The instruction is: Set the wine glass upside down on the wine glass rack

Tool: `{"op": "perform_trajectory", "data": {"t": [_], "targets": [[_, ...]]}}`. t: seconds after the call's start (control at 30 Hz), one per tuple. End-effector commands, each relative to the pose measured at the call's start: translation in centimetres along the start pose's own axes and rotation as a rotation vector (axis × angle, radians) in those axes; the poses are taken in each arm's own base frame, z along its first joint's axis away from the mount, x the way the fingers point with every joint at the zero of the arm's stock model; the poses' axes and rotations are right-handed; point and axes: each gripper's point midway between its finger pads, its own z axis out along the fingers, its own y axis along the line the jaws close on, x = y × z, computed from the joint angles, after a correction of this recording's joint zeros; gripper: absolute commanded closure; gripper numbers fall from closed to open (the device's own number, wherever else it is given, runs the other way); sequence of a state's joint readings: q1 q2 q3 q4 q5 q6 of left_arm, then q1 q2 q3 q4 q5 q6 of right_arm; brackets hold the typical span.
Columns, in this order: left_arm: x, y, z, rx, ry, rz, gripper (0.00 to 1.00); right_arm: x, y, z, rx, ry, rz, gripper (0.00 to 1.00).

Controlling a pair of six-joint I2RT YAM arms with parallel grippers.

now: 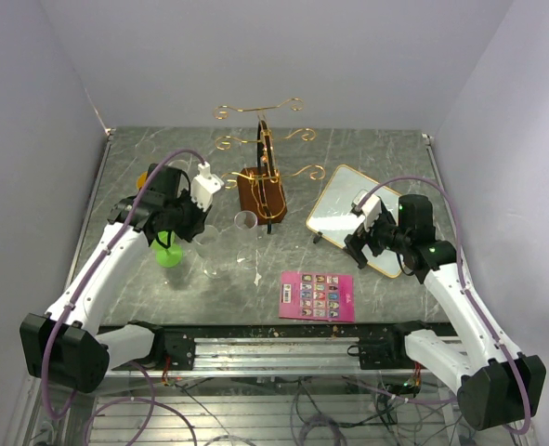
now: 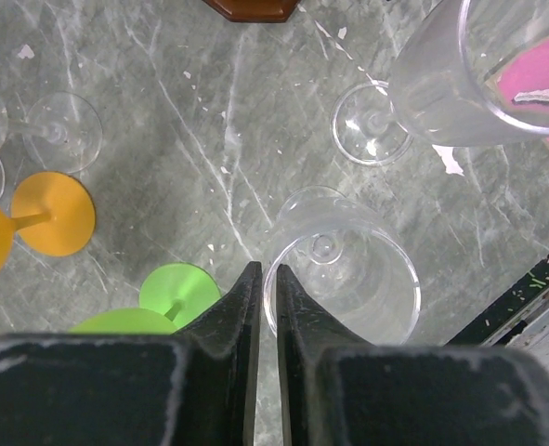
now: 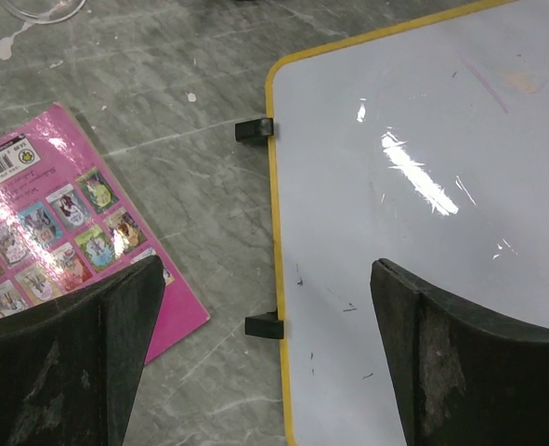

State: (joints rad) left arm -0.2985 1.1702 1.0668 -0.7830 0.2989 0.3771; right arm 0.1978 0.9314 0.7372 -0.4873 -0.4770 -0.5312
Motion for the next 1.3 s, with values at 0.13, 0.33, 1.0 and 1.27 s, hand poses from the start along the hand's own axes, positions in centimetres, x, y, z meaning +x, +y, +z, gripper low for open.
{"op": "perform_trajectory", "data": {"t": [0.13,0.33,1.0,1.27], "targets": [[-1.0,-0.6,-1.0,0.027,-0.013,0.059,0.93,0.4,-0.5,0.2,0.031,0.006,0.005,0.09],[-1.7,-2.4,-3.3,0.119,-0.022,0.128,0.93,0.6,-0.5,0.2,0.024,0.006,0.017,0.09],[-6.2,-5.2,-15.5,0.115,-0.173,0.362,0.93,-2.3,-2.1,-1.9,0.071,-0.024,0.008,0.08],[-11.9,-6.4,-21.6,0.053,-0.428,0.427,0.93,-10.0,-2.0,-4.2,-0.025,-0.16,0.02,0.07]]}}
